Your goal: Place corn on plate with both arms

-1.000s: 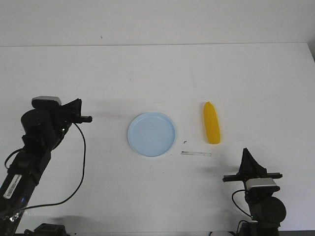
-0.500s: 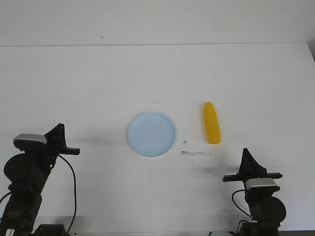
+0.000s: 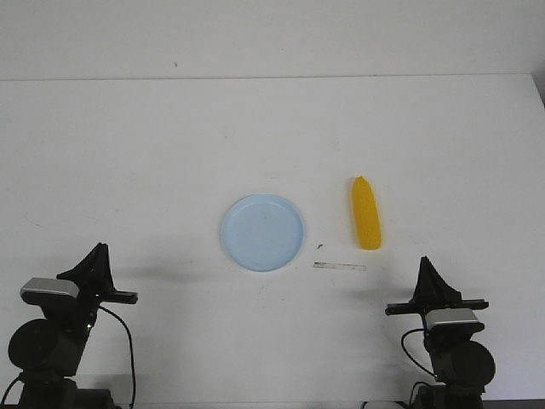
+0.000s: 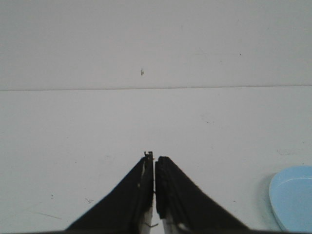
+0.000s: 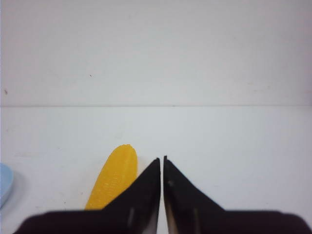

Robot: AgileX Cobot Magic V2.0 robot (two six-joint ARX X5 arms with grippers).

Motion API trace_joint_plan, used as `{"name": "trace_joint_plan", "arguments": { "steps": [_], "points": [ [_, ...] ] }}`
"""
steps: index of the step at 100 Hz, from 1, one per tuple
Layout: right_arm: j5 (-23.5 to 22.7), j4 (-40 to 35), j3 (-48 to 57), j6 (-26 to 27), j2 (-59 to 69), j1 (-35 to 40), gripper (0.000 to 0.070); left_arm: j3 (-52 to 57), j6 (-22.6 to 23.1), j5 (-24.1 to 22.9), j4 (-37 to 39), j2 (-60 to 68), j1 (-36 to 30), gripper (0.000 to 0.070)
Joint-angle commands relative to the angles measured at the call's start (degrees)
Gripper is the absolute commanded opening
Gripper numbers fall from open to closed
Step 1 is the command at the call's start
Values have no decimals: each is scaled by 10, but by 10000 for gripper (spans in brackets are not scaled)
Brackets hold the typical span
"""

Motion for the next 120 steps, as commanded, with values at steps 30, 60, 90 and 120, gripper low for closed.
{"name": "trace_joint_plan", "arguments": {
  "steps": [30, 60, 90, 120],
  "points": [
    [0, 7, -1, 5, 1, 0, 15, 5, 5, -2, 10, -22, -1, 1],
    [0, 7, -1, 5, 1, 0, 15, 5, 5, -2, 10, -22, -1, 1],
    [0, 7, -1, 5, 1, 0, 15, 5, 5, -2, 10, -22, -1, 1],
    [1, 11, -1, 7, 1, 0, 14, 5, 5, -2, 10, -22, -1, 1]
  ]
}}
